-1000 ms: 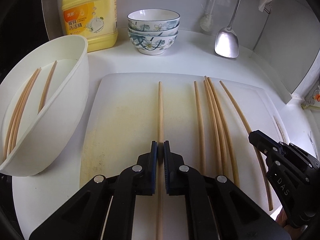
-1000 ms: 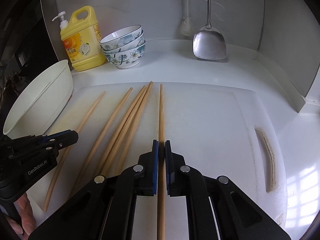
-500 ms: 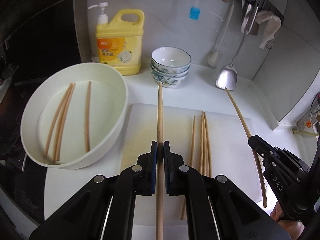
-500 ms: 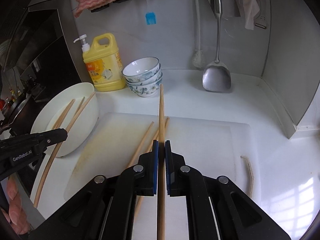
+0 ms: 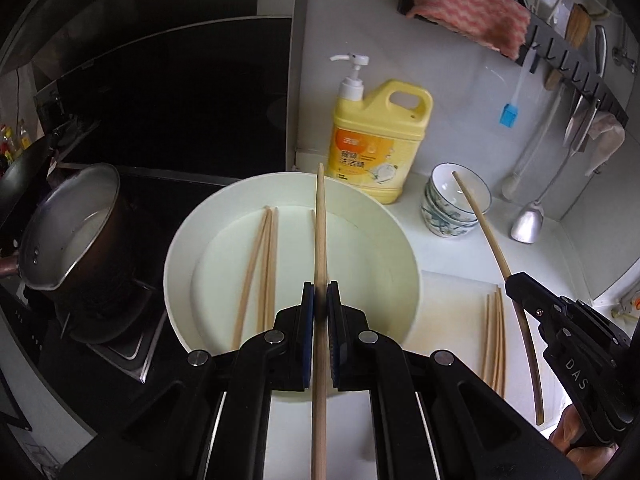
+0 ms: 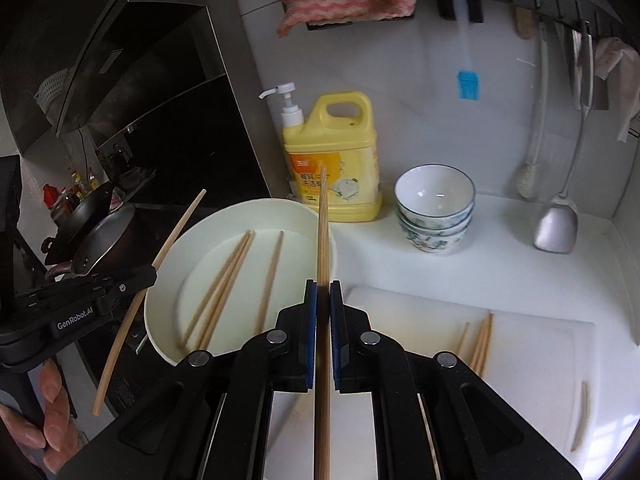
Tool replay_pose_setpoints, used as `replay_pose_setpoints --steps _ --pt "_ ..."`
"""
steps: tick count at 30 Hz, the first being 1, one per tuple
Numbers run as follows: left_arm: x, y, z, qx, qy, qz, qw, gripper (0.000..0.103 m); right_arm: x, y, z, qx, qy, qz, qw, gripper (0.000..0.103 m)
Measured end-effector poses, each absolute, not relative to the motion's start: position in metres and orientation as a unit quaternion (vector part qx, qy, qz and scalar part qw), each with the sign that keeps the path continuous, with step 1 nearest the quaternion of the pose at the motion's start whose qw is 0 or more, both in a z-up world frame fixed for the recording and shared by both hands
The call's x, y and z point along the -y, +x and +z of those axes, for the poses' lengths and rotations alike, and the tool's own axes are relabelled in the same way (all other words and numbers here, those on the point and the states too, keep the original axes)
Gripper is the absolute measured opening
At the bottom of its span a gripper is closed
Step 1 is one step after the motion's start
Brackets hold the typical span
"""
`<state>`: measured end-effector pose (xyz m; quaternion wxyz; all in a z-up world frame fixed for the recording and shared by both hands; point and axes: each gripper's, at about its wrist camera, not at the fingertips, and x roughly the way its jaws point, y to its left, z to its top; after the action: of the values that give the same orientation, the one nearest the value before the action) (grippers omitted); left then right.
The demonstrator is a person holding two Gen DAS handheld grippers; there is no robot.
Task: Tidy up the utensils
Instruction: 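Carry the chopstick in the left tool over the basin while the right tool carries its own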
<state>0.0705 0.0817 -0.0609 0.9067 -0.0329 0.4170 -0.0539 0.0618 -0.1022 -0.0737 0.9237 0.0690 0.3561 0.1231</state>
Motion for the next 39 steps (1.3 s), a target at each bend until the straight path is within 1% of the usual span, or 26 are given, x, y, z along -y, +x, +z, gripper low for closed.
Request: replay_pose_setpoints --steps 4,6,14,20,29,39 --pt "-0.112 0.104 -0.071 -0.417 -0.024 -0.071 0.906 0.007 0.06 0.093 -0.083 -0.368 0.077 0.117 0.919 0.006" --pt "-0.124 0.121 -0.079 -0.428 -0.026 -0.082 0.899 0.007 0.045 0.103 -0.089 -0.373 0.092 0.114 0.916 0.006" --pt "-0.141 0.159 -0.11 -0.457 -0.025 -0.108 0.883 0.007 0.0 0.141 -0.12 -0.412 0.086 0.113 0.9 0.006" --pt "-0.145 0.175 -0.131 -0.475 -0.043 -0.106 0.873 0.007 -0.005 0.16 -0.139 -0.438 0.097 0.114 0.886 0.006" --pt "-0.143 0.189 -0.153 -0.499 -0.036 -0.103 0.86 0.007 -0.01 0.18 -0.16 -0.473 0.103 0.117 0.867 0.006" --pt "-0.142 0.198 -0.167 -0.52 -0.026 -0.095 0.848 0.007 -0.01 0.186 -0.17 -0.488 0.092 0.115 0.86 0.006"
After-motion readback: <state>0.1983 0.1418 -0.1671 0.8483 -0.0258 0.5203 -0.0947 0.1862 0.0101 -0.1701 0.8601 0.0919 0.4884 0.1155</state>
